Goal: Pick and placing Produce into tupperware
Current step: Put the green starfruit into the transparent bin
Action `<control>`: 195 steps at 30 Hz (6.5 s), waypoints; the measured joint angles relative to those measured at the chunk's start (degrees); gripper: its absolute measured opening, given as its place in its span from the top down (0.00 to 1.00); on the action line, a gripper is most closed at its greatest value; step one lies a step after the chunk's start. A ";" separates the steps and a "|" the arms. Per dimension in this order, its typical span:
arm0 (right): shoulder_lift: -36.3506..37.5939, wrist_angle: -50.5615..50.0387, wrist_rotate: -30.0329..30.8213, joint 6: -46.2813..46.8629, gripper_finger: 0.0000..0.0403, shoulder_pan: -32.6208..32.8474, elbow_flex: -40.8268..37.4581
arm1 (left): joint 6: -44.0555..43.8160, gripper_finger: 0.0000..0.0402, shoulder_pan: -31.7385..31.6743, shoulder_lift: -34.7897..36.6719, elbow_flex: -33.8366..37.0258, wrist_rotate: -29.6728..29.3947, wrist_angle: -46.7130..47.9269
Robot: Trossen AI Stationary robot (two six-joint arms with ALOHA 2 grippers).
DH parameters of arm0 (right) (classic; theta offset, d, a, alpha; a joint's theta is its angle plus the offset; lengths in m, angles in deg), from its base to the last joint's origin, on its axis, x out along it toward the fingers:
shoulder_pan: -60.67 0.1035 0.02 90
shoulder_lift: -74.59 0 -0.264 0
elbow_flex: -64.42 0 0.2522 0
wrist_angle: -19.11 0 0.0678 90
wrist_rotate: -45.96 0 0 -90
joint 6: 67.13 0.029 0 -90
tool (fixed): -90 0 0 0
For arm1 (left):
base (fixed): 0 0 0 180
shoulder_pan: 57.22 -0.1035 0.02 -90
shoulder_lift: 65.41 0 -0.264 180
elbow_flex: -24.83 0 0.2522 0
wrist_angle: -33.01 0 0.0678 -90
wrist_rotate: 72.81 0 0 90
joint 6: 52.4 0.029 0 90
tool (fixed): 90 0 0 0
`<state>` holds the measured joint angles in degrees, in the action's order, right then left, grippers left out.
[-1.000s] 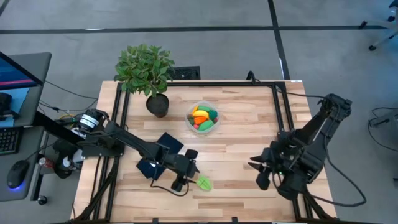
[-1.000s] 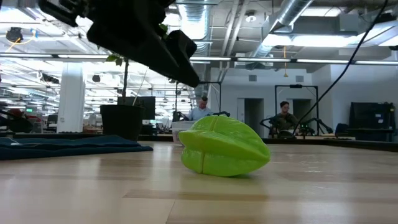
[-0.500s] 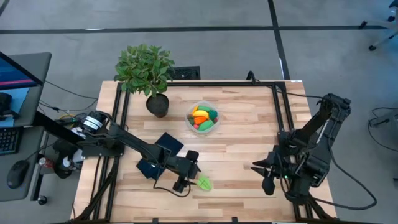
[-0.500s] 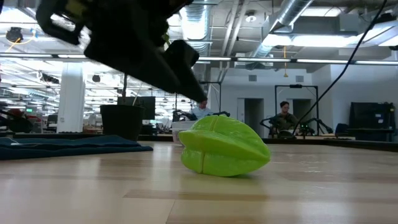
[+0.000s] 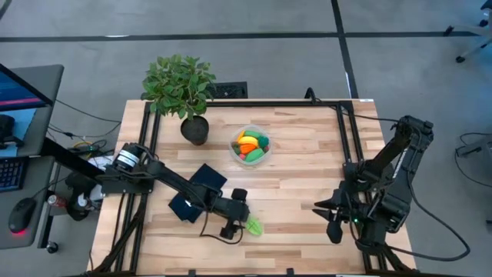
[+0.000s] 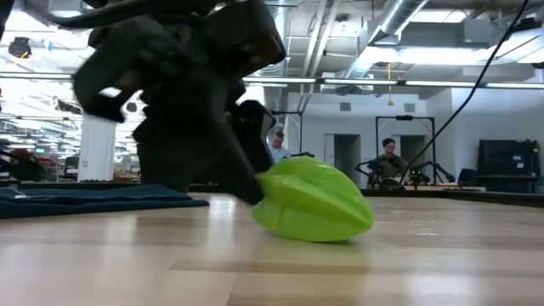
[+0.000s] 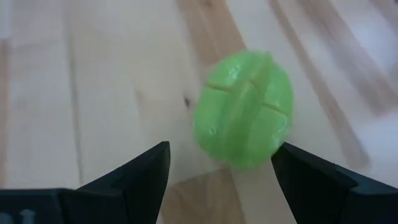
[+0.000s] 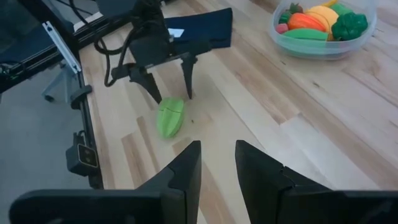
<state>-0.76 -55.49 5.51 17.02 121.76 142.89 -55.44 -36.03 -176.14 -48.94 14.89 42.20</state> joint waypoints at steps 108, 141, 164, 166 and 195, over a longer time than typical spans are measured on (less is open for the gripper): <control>-10.27 0.35 -3.27 7.27 0.77 1.56 0.02 | 6.73 0.18 1.35 -11.30 -9.73 7.02 -12.87; -10.25 2.19 -3.24 7.43 0.77 1.93 0.02 | 5.13 0.41 1.20 -11.30 -10.28 6.05 -11.22; -10.25 1.42 -4.49 8.29 0.77 3.04 0.02 | 6.11 0.41 -2.06 -11.28 -13.53 -1.62 -11.43; -10.25 1.12 -4.49 9.19 0.77 3.60 0.02 | 7.65 0.41 -2.81 -11.28 -14.33 -1.64 -10.88; -10.25 -0.22 -3.79 16.73 0.77 5.97 0.02 | 13.83 0.41 -19.04 -11.17 -43.90 -14.60 30.87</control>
<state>-11.01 -55.71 1.71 33.75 127.73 142.91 -41.61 -55.07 -187.31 -92.84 0.29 73.07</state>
